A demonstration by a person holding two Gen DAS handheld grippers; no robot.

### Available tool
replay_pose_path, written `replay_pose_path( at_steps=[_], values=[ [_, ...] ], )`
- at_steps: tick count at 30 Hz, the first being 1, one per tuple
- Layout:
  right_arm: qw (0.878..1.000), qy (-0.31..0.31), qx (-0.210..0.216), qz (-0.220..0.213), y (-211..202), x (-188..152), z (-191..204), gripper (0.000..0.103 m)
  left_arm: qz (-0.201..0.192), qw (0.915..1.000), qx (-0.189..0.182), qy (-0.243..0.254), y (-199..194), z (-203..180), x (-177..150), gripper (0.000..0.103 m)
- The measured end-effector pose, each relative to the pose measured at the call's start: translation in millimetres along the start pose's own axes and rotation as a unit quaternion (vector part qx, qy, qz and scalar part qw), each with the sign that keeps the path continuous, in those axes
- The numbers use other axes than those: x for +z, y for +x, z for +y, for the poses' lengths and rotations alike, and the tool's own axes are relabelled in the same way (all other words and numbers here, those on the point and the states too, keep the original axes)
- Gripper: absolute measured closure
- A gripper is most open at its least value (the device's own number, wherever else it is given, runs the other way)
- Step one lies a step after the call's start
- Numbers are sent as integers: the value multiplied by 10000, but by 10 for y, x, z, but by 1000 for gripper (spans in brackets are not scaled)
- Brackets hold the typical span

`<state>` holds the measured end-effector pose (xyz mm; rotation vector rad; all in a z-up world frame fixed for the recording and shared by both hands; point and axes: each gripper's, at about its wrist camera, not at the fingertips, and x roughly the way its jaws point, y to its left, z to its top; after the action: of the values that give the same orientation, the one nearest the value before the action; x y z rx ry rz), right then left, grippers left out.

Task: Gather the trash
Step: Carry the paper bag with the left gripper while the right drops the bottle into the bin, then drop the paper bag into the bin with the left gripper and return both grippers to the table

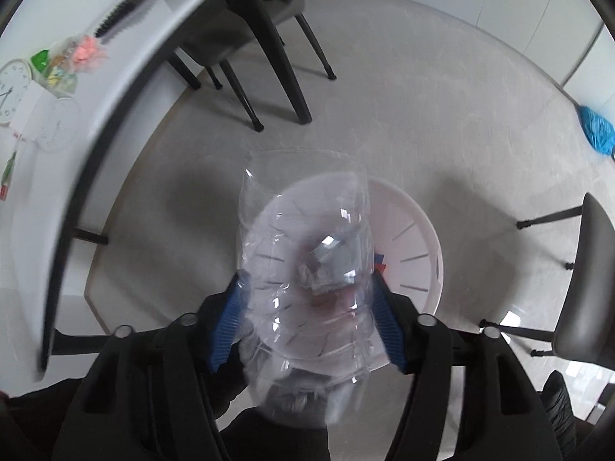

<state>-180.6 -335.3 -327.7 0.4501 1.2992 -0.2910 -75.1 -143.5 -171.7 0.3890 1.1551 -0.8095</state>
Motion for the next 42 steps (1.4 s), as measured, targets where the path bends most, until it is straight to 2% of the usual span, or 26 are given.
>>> replay_pose_path(
  at_steps=[1,5,9,12,17,22,24,27,30,33,39,42],
  values=[
    [10000,27,-14,42,40,0,-5,20,31,9999,19,128,37,-85,2,50],
    [9998,195,-25,79,17,-5,-121,14,123,9985,-18,529,139,-340,7,50],
    [9988,427,-128,-218,-320,-32,-317,7,197,9961,-156,843,208,-592,8,50],
    [9964,496,-397,-567,-679,-91,-465,4,273,9925,-311,1147,306,-818,42,50],
    [9900,509,-779,-1057,-1197,-168,-809,3,552,9816,-726,1677,587,-1274,58,50],
    [9816,751,-1032,-1423,-1508,-255,-1111,3,1030,9654,-1107,2124,1016,-1621,10,49],
    [9800,875,-1068,-1434,-1545,-290,-1223,3,1183,9611,-1140,2222,1182,-1676,9,32],
    [9792,967,-1081,-1420,-1580,-303,-1337,3,1393,9588,-1104,2218,1387,-1738,-13,20],
    [9796,984,-1051,-1399,-1554,-291,-1369,3,1513,9620,-1001,2042,1475,-1735,21,14],
    [9805,1015,-971,-1378,-1551,-264,-1361,3,1332,9686,-898,1900,1388,-1707,64,9],
    [9807,963,-835,-1483,-1572,-157,-1213,3,784,9796,-607,1747,1010,-1545,219,8],
    [9811,870,-733,-1564,-1660,-61,-1110,3,259,9878,-484,1460,615,-1382,336,8]
  ],
)
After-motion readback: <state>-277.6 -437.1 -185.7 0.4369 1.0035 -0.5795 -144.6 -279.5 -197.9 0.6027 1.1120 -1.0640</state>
